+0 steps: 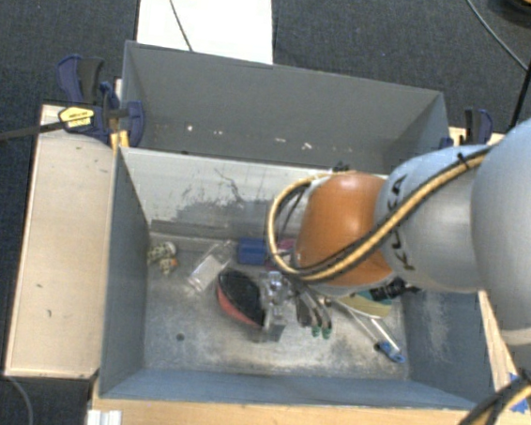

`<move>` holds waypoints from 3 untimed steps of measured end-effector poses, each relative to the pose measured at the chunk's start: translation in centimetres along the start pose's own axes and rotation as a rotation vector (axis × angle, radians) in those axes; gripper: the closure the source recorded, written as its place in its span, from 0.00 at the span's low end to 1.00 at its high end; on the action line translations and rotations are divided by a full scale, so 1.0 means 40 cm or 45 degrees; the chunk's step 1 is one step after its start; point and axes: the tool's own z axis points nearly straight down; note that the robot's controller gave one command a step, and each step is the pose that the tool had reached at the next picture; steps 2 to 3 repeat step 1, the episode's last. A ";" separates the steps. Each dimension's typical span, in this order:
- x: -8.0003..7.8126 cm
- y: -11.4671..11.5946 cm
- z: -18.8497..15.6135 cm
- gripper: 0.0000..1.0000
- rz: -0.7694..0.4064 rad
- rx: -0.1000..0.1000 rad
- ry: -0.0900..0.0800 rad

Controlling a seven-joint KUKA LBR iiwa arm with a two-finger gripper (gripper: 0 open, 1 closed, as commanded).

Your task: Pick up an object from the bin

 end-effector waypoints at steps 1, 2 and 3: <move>-0.080 0.096 -0.431 1.00 -0.003 -0.003 -0.008; -0.080 0.096 -0.431 1.00 -0.003 -0.003 -0.008; -0.080 0.096 -0.431 1.00 -0.003 -0.003 -0.008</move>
Offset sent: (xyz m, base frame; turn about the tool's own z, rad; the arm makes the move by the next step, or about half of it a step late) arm 0.0275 0.0384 0.1678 0.0017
